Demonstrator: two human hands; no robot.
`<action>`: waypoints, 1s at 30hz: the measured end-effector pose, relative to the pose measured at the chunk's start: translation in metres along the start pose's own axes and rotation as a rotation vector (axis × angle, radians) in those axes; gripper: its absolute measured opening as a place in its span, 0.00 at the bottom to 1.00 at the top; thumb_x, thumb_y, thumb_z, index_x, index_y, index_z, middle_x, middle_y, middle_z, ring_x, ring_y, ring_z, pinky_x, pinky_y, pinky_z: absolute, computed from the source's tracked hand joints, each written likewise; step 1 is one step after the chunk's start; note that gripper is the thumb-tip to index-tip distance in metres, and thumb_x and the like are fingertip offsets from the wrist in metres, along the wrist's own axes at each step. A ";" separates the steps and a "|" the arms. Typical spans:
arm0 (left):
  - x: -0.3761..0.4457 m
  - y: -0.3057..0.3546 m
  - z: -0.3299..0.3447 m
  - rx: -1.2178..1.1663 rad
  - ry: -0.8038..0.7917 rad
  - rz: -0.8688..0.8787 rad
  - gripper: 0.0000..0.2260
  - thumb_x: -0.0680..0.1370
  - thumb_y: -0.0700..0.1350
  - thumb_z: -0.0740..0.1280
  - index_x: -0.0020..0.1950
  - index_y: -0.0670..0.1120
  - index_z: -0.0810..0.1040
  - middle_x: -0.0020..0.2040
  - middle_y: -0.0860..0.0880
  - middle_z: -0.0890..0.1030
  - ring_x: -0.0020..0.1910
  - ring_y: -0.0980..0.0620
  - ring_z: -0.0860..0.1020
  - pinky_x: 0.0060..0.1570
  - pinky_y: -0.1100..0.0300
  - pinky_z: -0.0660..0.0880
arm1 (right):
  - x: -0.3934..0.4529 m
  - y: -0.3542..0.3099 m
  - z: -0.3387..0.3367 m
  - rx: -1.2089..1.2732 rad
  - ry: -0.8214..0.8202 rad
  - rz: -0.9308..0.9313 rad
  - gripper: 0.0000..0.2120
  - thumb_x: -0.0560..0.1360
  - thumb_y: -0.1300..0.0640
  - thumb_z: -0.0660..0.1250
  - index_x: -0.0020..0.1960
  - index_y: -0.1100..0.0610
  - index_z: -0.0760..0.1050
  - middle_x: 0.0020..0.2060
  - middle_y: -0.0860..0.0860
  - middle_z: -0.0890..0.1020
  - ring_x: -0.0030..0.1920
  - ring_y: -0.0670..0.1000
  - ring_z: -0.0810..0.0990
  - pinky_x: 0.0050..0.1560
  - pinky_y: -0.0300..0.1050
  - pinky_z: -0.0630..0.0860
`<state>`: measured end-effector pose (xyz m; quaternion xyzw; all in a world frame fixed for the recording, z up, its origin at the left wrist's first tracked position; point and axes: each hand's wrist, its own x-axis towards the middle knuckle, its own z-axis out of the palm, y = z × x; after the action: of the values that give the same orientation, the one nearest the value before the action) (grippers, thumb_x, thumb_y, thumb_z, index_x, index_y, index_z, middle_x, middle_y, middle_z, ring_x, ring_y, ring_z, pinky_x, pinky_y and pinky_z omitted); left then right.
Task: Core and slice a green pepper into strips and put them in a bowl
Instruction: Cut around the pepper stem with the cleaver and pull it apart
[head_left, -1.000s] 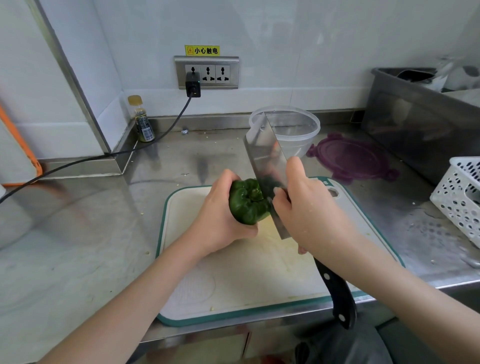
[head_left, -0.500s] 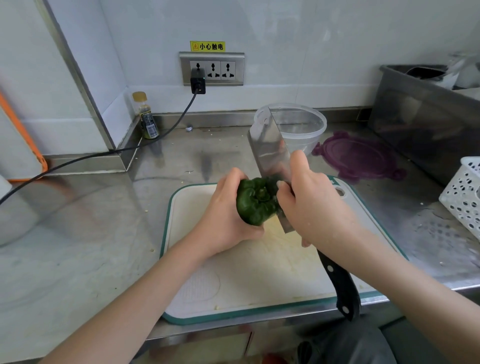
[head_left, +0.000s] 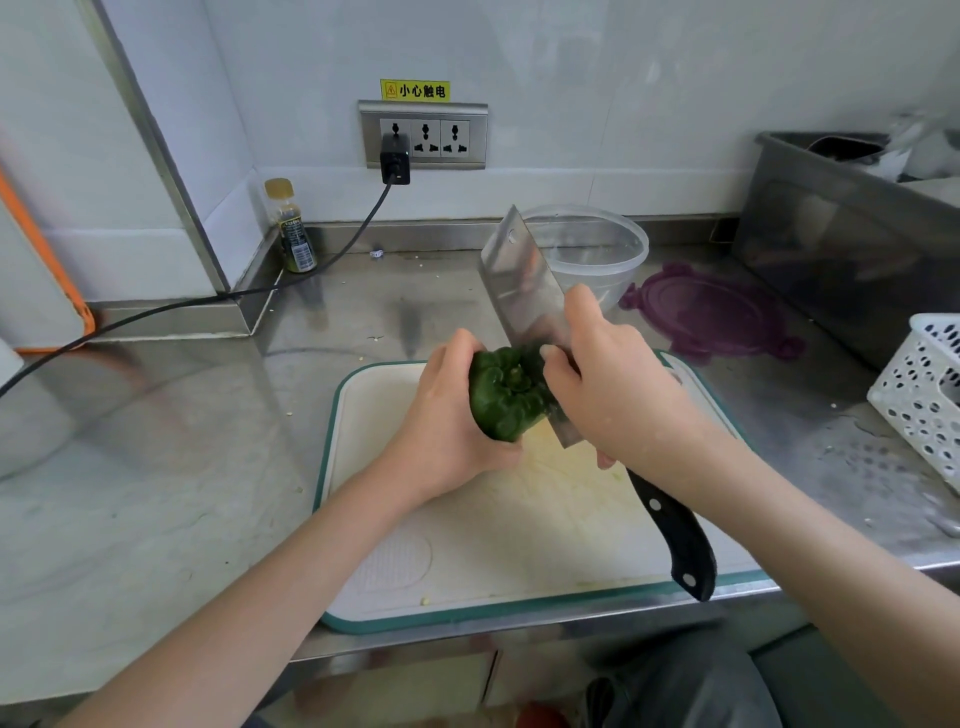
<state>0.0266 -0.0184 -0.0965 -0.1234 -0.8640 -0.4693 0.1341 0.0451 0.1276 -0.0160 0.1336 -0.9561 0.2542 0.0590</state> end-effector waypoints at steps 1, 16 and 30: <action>0.000 0.000 0.000 0.006 0.007 0.002 0.27 0.58 0.39 0.77 0.47 0.46 0.63 0.46 0.49 0.70 0.45 0.51 0.69 0.36 0.70 0.64 | 0.001 0.000 -0.001 0.018 -0.002 0.003 0.09 0.81 0.57 0.53 0.43 0.55 0.55 0.31 0.55 0.72 0.15 0.50 0.70 0.14 0.45 0.70; 0.003 -0.005 0.003 -0.008 0.020 -0.040 0.27 0.59 0.41 0.77 0.46 0.48 0.62 0.47 0.47 0.70 0.44 0.52 0.69 0.34 0.70 0.63 | 0.018 0.001 -0.006 -0.016 -0.102 -0.031 0.08 0.81 0.57 0.53 0.45 0.55 0.57 0.30 0.57 0.73 0.15 0.53 0.72 0.14 0.38 0.66; -0.008 0.004 -0.005 0.064 -0.091 0.048 0.36 0.64 0.53 0.78 0.61 0.47 0.59 0.62 0.53 0.62 0.64 0.56 0.63 0.60 0.68 0.61 | 0.010 0.004 -0.058 -0.079 -0.160 0.107 0.10 0.81 0.55 0.56 0.57 0.60 0.63 0.31 0.57 0.75 0.16 0.52 0.75 0.20 0.44 0.74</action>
<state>0.0362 -0.0208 -0.0934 -0.1609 -0.8806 -0.4319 0.1100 0.0375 0.1576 0.0337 0.0996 -0.9728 0.2074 -0.0258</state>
